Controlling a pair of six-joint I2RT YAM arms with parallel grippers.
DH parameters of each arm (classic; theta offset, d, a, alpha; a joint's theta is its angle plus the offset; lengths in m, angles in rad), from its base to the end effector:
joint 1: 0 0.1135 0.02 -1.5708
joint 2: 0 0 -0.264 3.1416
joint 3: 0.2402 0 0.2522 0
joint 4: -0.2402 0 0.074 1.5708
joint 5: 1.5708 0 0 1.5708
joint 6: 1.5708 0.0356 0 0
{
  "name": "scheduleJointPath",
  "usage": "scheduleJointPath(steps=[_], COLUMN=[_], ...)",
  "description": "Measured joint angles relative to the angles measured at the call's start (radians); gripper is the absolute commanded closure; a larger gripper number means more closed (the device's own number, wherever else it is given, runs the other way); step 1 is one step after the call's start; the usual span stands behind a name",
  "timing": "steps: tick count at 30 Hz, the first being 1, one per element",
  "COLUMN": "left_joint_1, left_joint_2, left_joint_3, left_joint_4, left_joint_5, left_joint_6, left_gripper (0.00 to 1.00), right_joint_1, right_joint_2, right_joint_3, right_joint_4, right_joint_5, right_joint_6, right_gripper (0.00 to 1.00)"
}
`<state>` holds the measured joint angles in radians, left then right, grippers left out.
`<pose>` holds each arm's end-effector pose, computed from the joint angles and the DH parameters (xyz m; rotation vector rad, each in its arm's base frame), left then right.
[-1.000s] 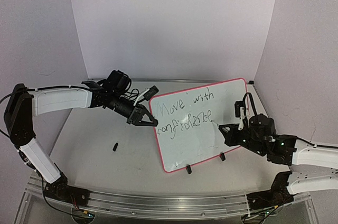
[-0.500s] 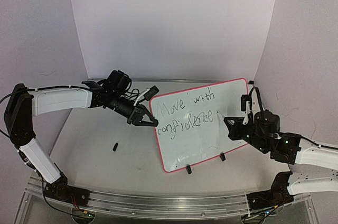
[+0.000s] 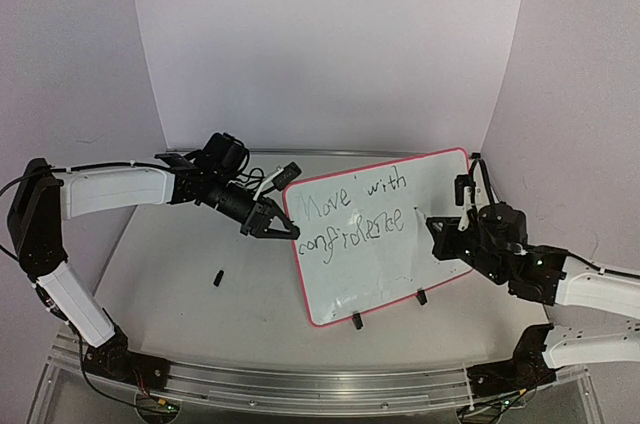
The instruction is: Write a sentence on the whiteboard
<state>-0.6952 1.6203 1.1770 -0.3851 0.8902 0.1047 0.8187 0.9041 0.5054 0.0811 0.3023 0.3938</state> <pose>0.2474 -0.2424 0.2553 1.3201 1.9994 -1.3419 0.1501 0.1449 0.2474 -0.1957 1.9003 0.5455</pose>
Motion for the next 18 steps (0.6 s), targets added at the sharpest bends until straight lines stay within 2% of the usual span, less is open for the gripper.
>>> scheduleJointPath(steps=[11, 18], left_joint_1=[0.0, -0.001], left_joint_2=[0.0, 0.0], left_joint_3=[0.0, 0.0], left_joint_4=[0.0, 0.0], left_joint_5=[-0.001, -0.001], left_joint_6=[-0.004, 0.0], left_gripper=[1.0, 1.0], right_joint_1=[-0.007, -0.007], right_joint_2=[0.008, -0.049], right_joint_3=[0.004, -0.058], right_joint_4=[0.0, -0.012], right_joint_5=[-0.008, -0.038], right_joint_6=[0.017, 0.061], right_gripper=[1.0, 1.0])
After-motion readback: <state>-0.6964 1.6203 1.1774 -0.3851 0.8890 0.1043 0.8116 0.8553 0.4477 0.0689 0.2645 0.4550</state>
